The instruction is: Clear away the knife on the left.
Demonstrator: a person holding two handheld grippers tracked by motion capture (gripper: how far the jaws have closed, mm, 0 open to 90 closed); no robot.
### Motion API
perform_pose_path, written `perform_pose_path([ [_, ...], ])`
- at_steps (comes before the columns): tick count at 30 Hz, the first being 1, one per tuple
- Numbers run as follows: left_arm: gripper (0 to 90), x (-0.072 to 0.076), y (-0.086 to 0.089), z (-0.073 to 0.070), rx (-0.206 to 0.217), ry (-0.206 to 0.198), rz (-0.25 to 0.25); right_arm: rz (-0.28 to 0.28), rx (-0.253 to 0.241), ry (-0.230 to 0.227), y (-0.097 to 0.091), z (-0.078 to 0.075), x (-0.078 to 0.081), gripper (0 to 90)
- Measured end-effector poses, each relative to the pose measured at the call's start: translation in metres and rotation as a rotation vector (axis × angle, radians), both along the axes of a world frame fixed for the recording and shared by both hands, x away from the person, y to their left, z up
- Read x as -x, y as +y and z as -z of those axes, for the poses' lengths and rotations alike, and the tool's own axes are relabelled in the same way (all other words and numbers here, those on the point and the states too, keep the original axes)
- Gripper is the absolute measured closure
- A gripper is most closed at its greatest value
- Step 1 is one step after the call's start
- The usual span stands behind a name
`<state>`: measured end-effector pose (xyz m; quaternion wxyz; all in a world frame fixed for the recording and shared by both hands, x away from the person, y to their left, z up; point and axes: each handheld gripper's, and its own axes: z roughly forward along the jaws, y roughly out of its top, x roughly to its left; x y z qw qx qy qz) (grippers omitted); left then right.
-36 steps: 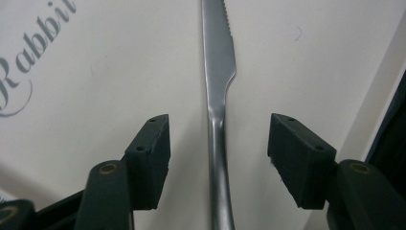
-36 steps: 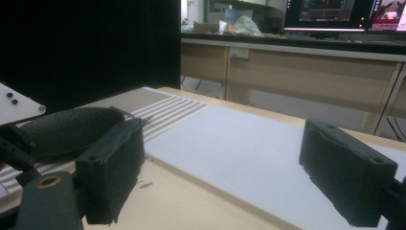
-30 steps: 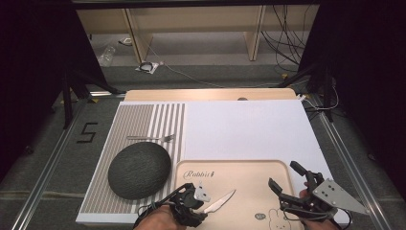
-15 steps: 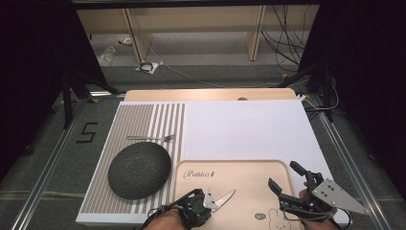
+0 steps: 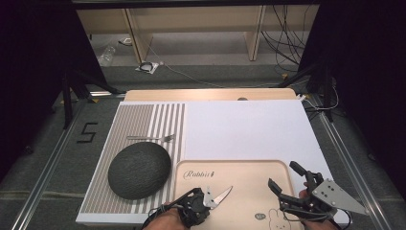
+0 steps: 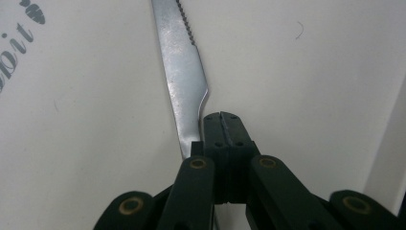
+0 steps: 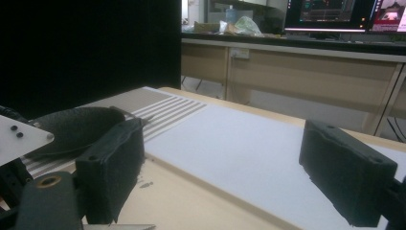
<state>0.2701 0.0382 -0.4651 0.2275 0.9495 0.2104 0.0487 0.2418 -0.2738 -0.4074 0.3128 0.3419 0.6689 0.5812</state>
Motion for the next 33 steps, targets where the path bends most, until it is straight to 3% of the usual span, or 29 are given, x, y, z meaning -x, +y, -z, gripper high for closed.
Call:
perform_pose_path([
  [13,89.5,-0.006,0.005,0.0,0.006,0.025,-0.053,-0.001,-0.001,-0.001,0.0,0.0,0.0,16.5],
  [33,89.5,-0.018,0.022,-0.001,-0.009,0.014,-0.121,-0.001,-0.002,0.003,0.0,0.0,0.001,16.5],
])
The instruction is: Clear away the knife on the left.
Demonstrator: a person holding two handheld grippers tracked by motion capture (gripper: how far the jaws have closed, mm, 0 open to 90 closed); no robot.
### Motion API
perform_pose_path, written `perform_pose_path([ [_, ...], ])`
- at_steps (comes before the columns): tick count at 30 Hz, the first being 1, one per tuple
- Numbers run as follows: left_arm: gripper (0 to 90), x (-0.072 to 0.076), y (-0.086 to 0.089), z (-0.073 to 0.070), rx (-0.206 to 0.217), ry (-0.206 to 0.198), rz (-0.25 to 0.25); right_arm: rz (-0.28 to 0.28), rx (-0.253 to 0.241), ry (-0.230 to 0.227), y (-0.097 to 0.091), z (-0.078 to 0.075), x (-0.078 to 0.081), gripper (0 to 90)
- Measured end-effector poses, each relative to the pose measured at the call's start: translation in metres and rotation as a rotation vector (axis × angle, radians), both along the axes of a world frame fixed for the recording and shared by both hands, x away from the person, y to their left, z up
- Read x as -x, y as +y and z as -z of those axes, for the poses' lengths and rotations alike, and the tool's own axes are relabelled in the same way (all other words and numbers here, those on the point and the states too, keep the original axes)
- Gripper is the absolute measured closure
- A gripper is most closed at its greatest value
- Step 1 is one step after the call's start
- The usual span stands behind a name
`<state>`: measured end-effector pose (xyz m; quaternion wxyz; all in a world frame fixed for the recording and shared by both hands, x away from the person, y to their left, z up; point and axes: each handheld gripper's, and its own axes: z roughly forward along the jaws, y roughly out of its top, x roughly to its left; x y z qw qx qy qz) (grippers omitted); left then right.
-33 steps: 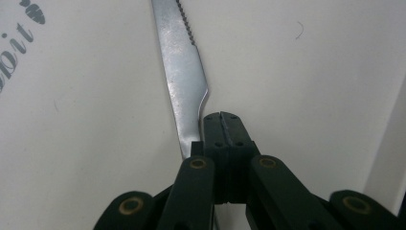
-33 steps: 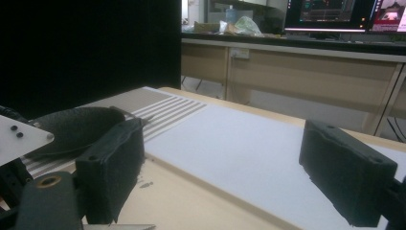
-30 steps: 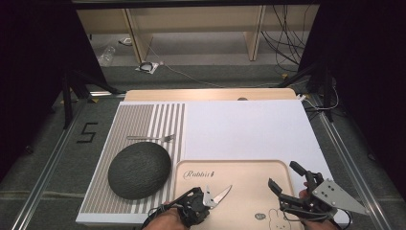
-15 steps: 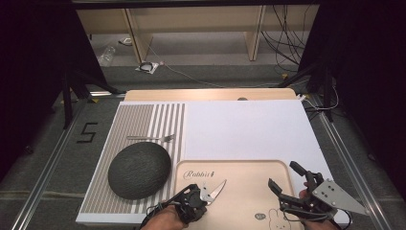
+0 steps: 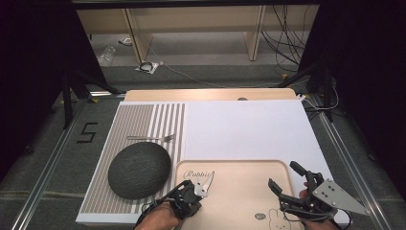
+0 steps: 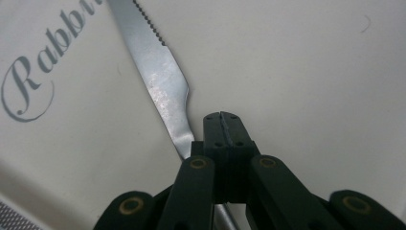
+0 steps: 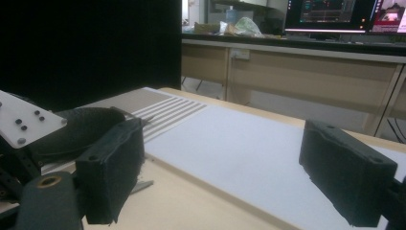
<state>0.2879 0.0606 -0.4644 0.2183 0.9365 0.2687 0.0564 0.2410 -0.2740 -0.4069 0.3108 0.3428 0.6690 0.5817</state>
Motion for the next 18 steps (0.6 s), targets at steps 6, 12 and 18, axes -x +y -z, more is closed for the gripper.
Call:
perform_pose_path([
  [6,89.5,-0.005,0.011,0.0,0.004,0.006,-0.037,0.001,0.0,0.001,0.0,0.0,0.0,16.5],
  [12,89.5,-0.009,0.021,-0.001,-0.018,0.004,-0.054,0.0,0.001,0.001,0.0,0.0,0.0,16.5],
  [18,89.5,-0.011,0.026,-0.001,-0.022,0.014,-0.061,-0.001,-0.001,-0.001,0.0,0.0,0.0,16.5],
])
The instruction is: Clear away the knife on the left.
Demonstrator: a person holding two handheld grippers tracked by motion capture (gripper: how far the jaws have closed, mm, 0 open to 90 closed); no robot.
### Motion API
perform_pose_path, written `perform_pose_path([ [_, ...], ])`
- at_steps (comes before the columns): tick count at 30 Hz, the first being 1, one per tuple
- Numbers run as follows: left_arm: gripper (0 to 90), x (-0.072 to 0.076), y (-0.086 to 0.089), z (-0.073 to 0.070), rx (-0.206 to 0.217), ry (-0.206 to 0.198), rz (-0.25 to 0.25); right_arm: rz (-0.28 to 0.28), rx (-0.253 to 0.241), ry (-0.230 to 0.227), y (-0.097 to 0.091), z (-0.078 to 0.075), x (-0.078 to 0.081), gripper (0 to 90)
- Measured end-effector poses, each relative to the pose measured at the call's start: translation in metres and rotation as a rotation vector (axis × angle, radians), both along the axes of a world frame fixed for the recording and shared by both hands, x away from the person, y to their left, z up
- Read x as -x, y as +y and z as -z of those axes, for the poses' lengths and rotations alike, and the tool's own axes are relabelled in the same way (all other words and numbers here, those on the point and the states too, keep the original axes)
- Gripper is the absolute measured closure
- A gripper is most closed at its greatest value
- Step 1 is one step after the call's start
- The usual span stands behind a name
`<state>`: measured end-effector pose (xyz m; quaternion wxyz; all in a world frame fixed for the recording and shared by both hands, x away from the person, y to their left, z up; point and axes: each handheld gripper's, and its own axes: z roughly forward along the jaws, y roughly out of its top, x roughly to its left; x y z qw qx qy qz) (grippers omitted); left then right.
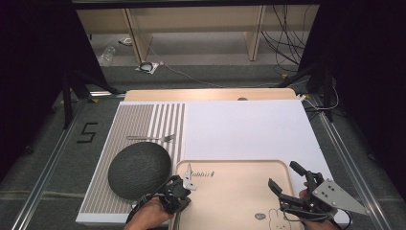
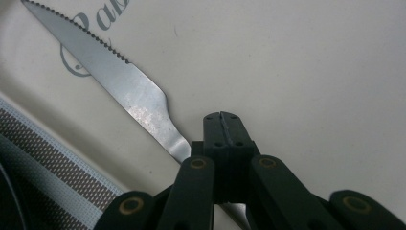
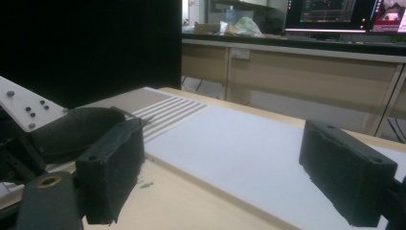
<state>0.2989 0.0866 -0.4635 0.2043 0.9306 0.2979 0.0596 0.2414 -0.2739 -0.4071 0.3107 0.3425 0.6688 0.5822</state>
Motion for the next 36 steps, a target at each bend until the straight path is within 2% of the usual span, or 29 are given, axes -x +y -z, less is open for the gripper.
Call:
perform_pose_path([
  [6,89.5,-0.002,0.005,0.0,-0.005,0.012,-0.007,0.002,-0.002,-0.005,0.0,0.0,0.0,16.6],
  [16,89.4,-0.002,0.008,-0.002,-0.017,0.009,-0.013,0.001,0.001,0.001,0.0,0.0,0.0,16.6],
  [21,89.2,-0.002,0.009,-0.002,-0.006,0.01,-0.023,-0.001,0.002,-0.001,0.0,0.0,0.0,16.6],
  [24,80.6,-0.002,0.009,-0.008,0.067,0.028,-0.043,0.0,0.0,-0.002,0.0,0.0,0.0,16.6],
  [27,67.0,-0.003,0.009,-0.013,0.097,0.006,-0.043,-0.001,-0.001,-0.001,0.0,0.0,0.0,16.6],
  [30,55.1,-0.006,0.011,-0.015,0.12,0.028,-0.078,-0.002,-0.002,-0.005,0.0,0.0,0.0,16.6],
  [33,47.2,-0.008,0.014,-0.016,0.125,0.019,-0.115,-0.002,0.0,-0.006,0.0,-0.001,0.0,16.6],
  [36,39.5,-0.01,0.018,-0.021,0.165,0.017,-0.138,-0.002,0.0,-0.001,0.0,-0.001,0.001,16.6],
])
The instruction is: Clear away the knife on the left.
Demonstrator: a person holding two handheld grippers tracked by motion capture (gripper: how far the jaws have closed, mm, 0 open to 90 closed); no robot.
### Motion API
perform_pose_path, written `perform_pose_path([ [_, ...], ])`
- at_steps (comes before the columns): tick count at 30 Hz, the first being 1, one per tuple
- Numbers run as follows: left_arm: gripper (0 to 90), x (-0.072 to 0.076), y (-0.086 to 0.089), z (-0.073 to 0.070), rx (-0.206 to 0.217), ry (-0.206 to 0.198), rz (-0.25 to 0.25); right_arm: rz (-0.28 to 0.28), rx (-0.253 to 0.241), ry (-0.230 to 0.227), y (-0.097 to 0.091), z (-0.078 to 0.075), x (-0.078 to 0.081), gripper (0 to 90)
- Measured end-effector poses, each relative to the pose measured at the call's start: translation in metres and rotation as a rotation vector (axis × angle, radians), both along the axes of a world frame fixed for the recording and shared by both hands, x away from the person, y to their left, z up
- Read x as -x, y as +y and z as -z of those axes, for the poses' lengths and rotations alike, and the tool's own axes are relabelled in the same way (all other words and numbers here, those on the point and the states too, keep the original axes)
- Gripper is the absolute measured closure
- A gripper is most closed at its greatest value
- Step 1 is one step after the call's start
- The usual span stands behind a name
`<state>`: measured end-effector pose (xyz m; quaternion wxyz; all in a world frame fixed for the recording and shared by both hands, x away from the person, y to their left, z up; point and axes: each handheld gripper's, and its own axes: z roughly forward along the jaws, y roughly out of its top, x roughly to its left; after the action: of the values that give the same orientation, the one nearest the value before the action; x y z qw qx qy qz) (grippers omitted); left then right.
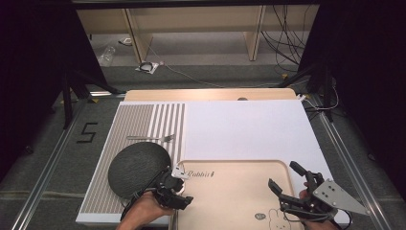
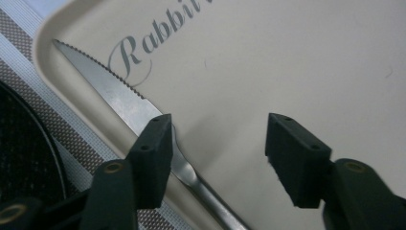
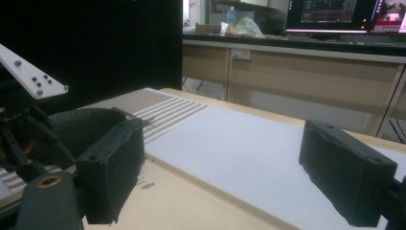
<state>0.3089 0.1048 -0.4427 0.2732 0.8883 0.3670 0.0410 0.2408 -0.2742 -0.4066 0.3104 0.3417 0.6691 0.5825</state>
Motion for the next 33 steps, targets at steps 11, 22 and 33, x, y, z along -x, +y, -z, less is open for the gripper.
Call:
perform_pose_path([
  [11,22.1,-0.007,0.017,-0.016,0.07,-0.035,-0.065,-0.004,-0.001,0.0,0.0,0.0,0.0,16.6],
  [22,19.5,-0.017,0.041,-0.026,0.09,-0.073,-0.145,-0.004,-0.005,0.001,0.0,0.001,-0.001,16.6],
  [33,19.6,-0.025,0.066,-0.041,0.091,-0.139,-0.215,-0.003,-0.013,0.0,-0.001,0.001,-0.001,16.6],
])
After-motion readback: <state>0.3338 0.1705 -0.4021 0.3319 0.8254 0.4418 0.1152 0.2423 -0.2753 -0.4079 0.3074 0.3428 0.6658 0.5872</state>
